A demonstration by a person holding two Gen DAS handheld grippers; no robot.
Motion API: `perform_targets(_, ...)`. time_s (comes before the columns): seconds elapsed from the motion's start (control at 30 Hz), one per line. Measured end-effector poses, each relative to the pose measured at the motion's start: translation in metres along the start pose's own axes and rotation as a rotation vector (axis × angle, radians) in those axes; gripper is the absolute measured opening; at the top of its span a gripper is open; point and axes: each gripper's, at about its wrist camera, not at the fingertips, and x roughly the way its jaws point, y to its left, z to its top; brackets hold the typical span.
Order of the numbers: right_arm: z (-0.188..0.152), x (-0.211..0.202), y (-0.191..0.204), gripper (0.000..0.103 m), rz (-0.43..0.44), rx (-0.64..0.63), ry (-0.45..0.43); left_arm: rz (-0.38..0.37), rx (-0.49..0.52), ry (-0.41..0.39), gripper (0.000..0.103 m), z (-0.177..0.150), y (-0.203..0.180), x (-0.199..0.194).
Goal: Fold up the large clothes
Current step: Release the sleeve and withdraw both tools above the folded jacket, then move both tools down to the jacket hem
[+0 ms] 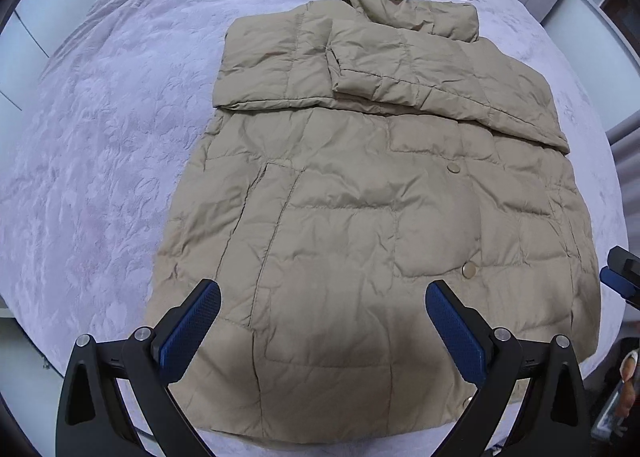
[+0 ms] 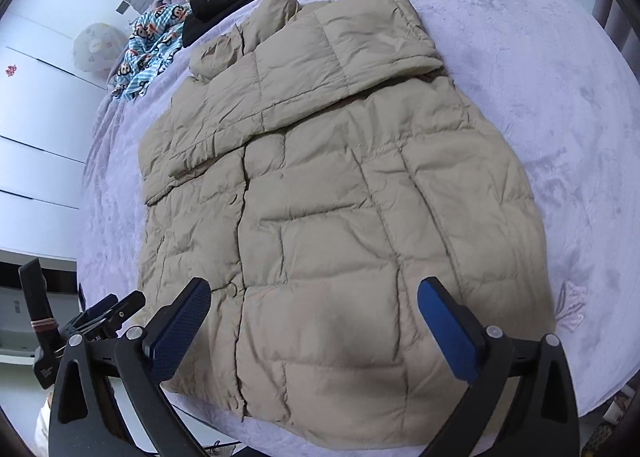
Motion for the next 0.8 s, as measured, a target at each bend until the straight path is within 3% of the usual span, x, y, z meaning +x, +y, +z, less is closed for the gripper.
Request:
perform_targets(0.33, -0.054, -0.009, 0.011, 0.103, 0.037, 0.148, 0.003, -0.058, 0.052, 0.0, 0.102, -0.029, 0.027, -0.008)
perform_targets(0.63, -0.086, -0.019, -0.015, 0.103, 0.086, 0.299, 0.025, -0.036, -0.02, 0.03, 0.102, -0.066, 0.05, -0.008)
perform_targets(0.8, -0.097, -0.025, -0.031, 0.103, 0.109, 0.314, 0.045, -0.015, -0.07, 0.047, 0.102, -0.086, 0.042, -0.004)
